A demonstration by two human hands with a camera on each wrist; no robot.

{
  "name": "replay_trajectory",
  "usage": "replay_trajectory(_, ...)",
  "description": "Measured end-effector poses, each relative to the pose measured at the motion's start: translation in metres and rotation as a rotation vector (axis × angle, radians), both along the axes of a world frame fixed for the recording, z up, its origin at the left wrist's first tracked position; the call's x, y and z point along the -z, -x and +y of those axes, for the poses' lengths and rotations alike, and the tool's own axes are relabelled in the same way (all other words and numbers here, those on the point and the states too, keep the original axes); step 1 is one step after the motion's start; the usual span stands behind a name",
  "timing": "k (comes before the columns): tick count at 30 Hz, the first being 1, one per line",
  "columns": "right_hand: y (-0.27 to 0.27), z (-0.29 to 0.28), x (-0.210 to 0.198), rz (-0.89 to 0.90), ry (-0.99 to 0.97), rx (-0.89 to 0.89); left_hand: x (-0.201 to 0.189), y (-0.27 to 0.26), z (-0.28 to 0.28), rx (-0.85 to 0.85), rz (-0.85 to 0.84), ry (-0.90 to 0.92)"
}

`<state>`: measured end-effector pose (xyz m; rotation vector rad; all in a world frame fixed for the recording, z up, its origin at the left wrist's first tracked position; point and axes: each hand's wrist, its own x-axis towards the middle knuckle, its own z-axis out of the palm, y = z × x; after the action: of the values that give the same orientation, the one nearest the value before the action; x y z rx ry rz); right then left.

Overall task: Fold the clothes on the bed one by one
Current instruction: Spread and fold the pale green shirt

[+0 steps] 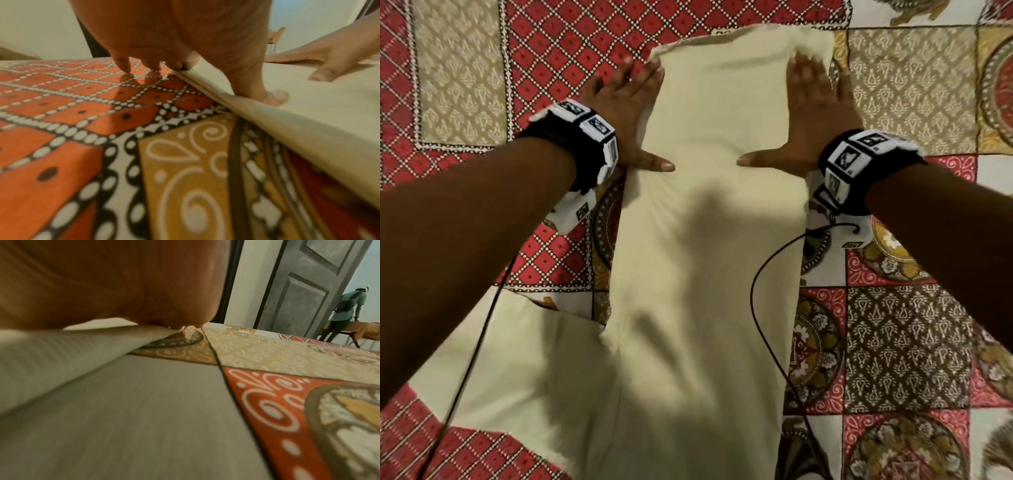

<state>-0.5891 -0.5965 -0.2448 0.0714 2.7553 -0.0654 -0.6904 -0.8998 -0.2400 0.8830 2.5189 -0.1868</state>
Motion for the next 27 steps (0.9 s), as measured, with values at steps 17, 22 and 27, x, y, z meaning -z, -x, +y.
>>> replay_trajectory(17, -0.191, -0.12, 0.028, 0.243, 0.266, 0.043, 0.02, -0.238, -0.012, -0.168, -0.04, -0.295)
replay_trajectory(22, -0.197, -0.098, 0.019, 0.218, 0.182, 0.261, 0.015, -0.229, -0.021, -0.292, -0.029, -0.231)
replay_trajectory(27, -0.235, -0.121, 0.0, 0.162, 0.304, 0.004, -0.017, -0.26, -0.009, -0.289, -0.015, -0.189)
